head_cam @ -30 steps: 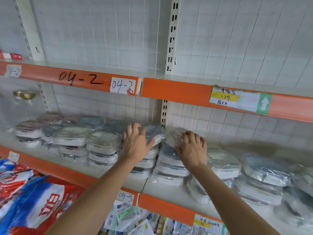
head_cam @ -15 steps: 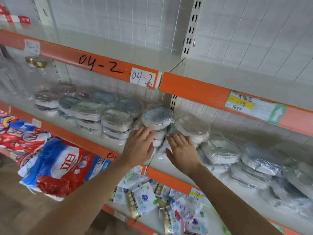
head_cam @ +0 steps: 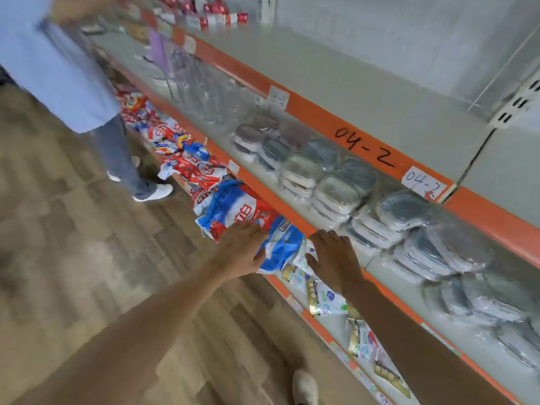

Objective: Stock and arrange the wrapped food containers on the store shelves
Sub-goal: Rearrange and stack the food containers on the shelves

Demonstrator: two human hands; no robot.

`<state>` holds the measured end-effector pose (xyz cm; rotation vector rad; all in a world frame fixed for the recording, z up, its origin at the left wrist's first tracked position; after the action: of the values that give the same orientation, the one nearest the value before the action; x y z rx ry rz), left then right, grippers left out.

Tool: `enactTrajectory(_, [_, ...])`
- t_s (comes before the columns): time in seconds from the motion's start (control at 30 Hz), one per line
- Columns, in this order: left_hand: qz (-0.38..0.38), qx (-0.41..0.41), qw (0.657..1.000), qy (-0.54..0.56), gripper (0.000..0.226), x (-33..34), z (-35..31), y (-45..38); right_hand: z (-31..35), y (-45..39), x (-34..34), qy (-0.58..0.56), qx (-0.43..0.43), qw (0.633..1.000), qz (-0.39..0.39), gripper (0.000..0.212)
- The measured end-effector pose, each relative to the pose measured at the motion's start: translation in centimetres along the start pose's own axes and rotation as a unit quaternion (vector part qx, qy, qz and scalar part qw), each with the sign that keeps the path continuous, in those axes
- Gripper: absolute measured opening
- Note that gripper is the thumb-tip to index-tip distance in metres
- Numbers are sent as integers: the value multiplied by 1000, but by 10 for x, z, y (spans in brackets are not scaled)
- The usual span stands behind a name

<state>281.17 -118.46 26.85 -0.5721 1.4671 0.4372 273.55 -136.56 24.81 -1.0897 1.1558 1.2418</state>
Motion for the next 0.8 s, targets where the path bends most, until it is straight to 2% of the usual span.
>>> enactTrajectory(0.17, [-22, -44, 998, -26, 29, -56, 88, 26, 80, -56, -40, -31, -49, 998, -38, 44])
enactTrajectory(0.23, [-44, -50, 998, -9, 28, -68, 110, 25, 96, -77, -57, -36, -70, 995, -68, 43])
enactTrajectory(0.33, [-41, -48, 998, -12, 29, -67, 128, 14, 102, -107, -68, -46, -68, 993, -82, 43])
enactTrajectory(0.5, [35, -28, 998, -53, 36, -22, 159, -33, 81, -156, -30, -56, -21, 997, -40, 44])
enactTrajectory(0.6, [90, -12, 993, -70, 39, 8, 183, -84, 63, -200, 2, -105, 30, 994, -33, 46])
enactTrajectory(0.73, [209, 9, 976, -56, 46, 41, 214, -148, 57, -249, 34, -164, 115, 980, 8, 47])
enactTrajectory(0.8, [201, 0, 979, -30, 46, 52, 229, -172, 59, -264, 44, -173, 124, 976, 32, 48])
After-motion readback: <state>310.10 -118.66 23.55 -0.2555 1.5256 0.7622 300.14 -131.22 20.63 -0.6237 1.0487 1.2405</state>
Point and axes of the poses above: each hand's wrist, its own y-axis away from the middle knuckle, its own x-axis out of the palm, z = x × y, the point moved 3 cm from there along -y, towards the middle knuckle, and after that the axes turned 9 degrees about -y, right-handed, at the moved point
